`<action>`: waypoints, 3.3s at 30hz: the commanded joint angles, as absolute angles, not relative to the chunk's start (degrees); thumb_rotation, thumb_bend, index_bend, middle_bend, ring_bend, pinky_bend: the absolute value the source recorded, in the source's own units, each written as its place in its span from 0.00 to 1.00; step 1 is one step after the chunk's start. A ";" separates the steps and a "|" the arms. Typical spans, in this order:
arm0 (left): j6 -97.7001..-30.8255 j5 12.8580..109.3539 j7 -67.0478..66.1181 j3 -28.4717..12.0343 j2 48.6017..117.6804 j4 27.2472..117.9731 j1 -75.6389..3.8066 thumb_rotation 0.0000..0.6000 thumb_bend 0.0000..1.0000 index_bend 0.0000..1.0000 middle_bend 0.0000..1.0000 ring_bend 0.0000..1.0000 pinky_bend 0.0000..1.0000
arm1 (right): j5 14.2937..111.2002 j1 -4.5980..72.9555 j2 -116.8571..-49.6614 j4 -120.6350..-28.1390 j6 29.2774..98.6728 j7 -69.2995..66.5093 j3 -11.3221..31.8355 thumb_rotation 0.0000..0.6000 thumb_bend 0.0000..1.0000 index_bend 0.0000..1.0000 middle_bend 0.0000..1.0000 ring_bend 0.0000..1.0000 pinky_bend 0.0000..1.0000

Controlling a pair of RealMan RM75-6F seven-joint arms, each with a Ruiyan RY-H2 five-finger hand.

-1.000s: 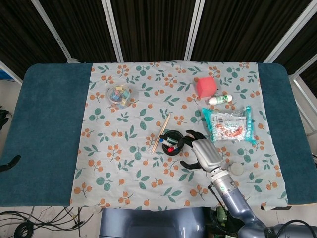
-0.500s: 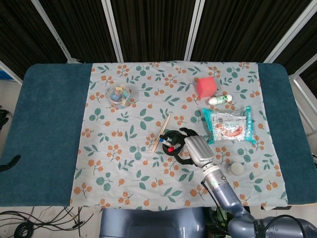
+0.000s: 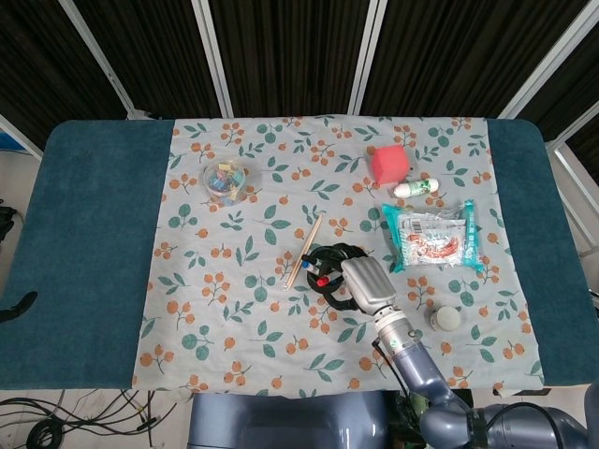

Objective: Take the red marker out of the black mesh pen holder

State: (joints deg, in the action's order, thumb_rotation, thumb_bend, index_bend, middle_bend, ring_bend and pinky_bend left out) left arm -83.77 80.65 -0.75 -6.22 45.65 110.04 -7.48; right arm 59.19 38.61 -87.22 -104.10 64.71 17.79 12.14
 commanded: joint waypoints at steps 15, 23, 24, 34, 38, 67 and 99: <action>-83.39 80.25 -1.11 -6.18 45.89 110.01 -7.60 1.00 0.18 0.08 0.00 0.00 0.00 | 59.51 38.78 -88.71 -101.49 63.96 16.70 12.76 1.00 0.37 0.52 0.47 0.20 0.18; -83.26 79.80 -1.36 -6.27 45.98 110.05 -7.66 1.00 0.18 0.08 0.00 0.00 0.00 | 59.01 39.27 -89.28 -101.00 63.78 17.32 13.37 1.00 0.37 0.52 0.47 0.20 0.18; -83.28 79.79 -1.36 -6.29 45.99 110.05 -7.67 1.00 0.18 0.08 0.00 0.00 0.00 | 58.88 39.33 -89.34 -100.93 63.72 17.37 13.45 1.00 0.37 0.52 0.47 0.20 0.18; -83.35 79.70 -1.25 -6.38 46.00 109.98 -7.67 1.00 0.18 0.08 0.00 0.00 0.00 | 58.62 39.56 -89.83 -100.48 63.52 17.58 13.56 1.00 0.40 0.53 0.49 0.22 0.18; -83.37 79.69 -1.20 -6.40 46.01 109.94 -7.66 1.00 0.18 0.08 0.00 0.00 0.00 | 58.58 39.57 -89.82 -100.45 63.41 17.71 13.45 1.00 0.40 0.53 0.49 0.23 0.18; -83.25 79.47 -1.46 -6.44 46.18 109.83 -7.73 1.00 0.18 0.08 0.00 0.00 0.00 | 59.81 39.55 -89.81 -100.05 63.19 15.58 14.22 1.00 0.52 0.62 0.54 0.27 0.18; -83.34 79.59 -1.72 -6.31 46.22 109.96 -7.60 1.00 0.18 0.08 0.00 0.00 0.00 | 51.67 37.39 -68.09 -112.68 63.82 13.29 22.61 1.00 0.57 0.62 0.57 0.29 0.18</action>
